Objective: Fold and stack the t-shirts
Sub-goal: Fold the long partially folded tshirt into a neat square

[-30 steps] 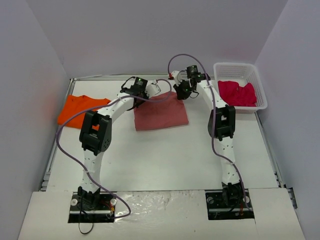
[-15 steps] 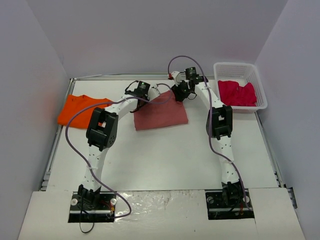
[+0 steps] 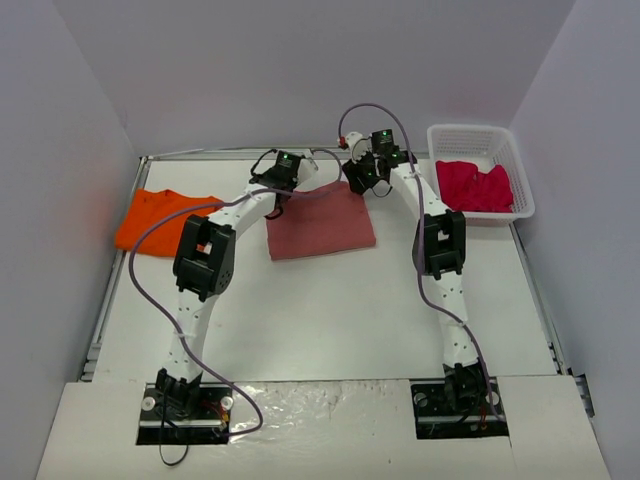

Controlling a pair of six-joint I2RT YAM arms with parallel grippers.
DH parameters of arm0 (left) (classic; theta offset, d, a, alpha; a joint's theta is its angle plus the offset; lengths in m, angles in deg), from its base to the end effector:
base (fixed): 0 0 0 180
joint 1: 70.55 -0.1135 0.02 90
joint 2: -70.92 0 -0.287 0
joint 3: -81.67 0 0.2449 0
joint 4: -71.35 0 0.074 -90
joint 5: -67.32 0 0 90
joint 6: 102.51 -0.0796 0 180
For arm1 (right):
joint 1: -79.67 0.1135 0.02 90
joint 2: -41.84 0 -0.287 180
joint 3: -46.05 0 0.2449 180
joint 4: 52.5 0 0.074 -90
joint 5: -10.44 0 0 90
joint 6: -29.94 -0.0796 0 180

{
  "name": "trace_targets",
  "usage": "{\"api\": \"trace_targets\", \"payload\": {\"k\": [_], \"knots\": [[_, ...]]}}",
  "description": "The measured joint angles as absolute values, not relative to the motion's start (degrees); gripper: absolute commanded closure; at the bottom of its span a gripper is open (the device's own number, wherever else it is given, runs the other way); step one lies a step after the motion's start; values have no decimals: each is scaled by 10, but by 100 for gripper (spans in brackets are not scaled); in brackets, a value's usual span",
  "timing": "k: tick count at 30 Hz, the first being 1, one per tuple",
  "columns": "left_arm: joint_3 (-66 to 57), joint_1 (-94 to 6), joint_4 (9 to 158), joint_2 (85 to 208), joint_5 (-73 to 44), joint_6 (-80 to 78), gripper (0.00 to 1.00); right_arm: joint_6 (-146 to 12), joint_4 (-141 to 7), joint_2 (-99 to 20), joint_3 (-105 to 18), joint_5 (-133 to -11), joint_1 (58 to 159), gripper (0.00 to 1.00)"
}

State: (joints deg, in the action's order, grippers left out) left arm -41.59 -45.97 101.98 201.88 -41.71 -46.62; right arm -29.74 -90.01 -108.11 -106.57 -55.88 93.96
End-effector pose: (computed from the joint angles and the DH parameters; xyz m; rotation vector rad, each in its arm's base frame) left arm 0.5272 -0.2126 0.2049 0.9347 2.0317 0.4620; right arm 0.6061 0.1874 0.1847 -1.0204 1.8751 0.2860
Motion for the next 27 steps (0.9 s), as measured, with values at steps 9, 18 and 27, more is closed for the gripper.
{"api": "trace_targets", "payload": {"k": [9, 18, 27], "knots": [[-417, -461, 1063, 1914, -421, -393, 77, -335, -876, -962, -995, -584, 945, 100], [-324, -484, 1135, 1760, -310, -298, 77, -363, -863, -826, -896, -603, 987, 100], [-164, -512, 1172, 1715, -261, -273, 76, -377, -888, -854, -882, -585, 1053, 100]]}}
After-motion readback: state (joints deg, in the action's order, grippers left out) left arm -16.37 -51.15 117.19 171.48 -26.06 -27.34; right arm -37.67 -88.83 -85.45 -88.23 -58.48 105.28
